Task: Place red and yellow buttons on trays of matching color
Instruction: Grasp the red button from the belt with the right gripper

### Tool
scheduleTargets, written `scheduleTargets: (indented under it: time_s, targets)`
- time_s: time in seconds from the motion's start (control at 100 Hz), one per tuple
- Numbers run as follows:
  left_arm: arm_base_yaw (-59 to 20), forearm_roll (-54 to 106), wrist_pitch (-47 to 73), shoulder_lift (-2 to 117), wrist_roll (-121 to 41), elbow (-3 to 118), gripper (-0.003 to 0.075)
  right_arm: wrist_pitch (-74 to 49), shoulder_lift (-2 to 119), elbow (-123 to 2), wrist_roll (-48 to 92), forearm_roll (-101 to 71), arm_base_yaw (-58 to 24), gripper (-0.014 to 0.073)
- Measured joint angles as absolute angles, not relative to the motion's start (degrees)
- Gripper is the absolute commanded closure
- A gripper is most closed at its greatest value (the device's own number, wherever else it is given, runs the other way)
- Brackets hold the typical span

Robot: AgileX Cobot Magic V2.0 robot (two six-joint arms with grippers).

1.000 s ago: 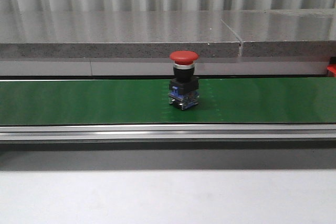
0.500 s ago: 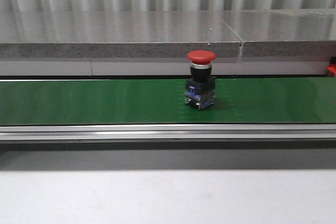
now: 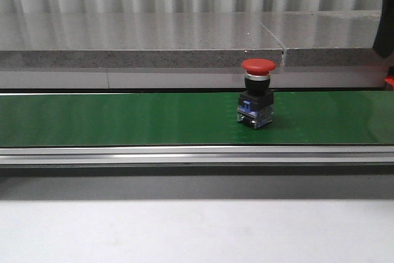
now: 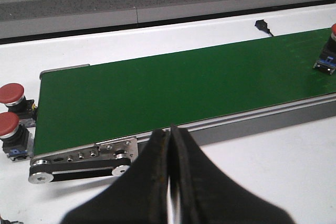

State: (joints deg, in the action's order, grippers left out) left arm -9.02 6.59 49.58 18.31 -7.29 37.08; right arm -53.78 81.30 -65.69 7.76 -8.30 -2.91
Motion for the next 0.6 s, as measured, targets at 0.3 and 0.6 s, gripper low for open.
scheduleTargets:
  time_s: [0.3, 0.6]
  targets:
    - [-9.0, 6.6, 49.6, 18.3, -7.3, 37.1, 0.0741, -55.2, 81.3, -66.2, 16.4, -10.0, -10.6, -0.0051]
    - [-9.0, 6.6, 49.6, 18.3, -7.3, 37.1, 0.0741, -57.0, 85.5, -70.7, 20.4, -12.1, -14.6, -0.0051]
